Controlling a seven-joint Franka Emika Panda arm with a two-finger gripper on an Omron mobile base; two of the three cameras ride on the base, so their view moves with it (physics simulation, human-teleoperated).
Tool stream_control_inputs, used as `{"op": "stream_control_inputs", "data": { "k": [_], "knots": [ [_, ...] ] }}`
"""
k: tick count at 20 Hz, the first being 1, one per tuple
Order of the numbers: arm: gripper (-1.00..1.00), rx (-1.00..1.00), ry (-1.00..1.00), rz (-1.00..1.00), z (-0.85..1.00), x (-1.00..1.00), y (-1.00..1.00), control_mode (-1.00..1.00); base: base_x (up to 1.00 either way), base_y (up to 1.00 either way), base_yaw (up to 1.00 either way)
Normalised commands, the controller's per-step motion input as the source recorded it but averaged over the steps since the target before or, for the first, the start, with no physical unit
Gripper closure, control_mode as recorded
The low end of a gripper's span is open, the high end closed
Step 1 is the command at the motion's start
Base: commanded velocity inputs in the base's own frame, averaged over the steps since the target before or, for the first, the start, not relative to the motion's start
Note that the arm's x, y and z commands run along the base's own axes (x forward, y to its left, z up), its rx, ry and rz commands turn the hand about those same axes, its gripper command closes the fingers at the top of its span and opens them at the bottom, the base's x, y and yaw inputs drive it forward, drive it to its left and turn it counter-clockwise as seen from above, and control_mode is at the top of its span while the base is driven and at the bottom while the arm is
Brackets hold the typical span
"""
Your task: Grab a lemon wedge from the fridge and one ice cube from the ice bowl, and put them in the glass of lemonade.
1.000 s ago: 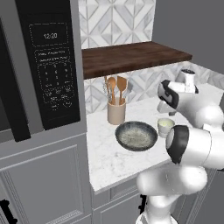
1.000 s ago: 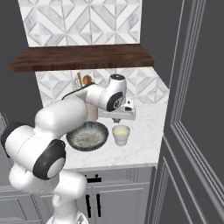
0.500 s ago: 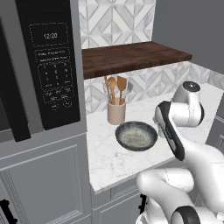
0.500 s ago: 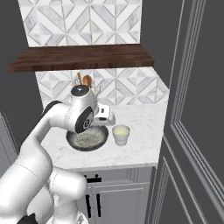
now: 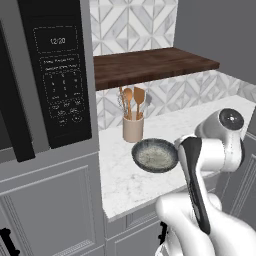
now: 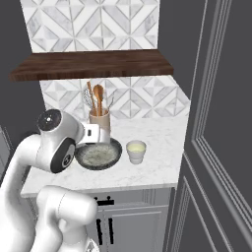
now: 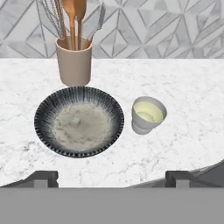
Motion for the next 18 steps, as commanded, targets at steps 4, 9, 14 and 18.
{"op": "stream_control_inputs", "data": {
  "k": [4, 9, 14, 18],
  "knots": [
    [-1.0, 0.0, 0.0, 0.0, 0.0, 0.0, 0.0, 1.0, -0.92, 0.18, 0.02],
    [-1.0, 0.0, 0.0, 0.0, 0.0, 0.0, 0.0, 1.0, -1.0, 0.02, 0.0],
    [-1.0, 0.0, 0.0, 0.0, 0.0, 0.0, 0.0, 1.0, -1.0, -0.11, -0.3],
    [-1.0, 0.0, 0.0, 0.0, 0.0, 0.0, 0.0, 1.0, -0.88, 0.03, -0.61]
  ]
}}
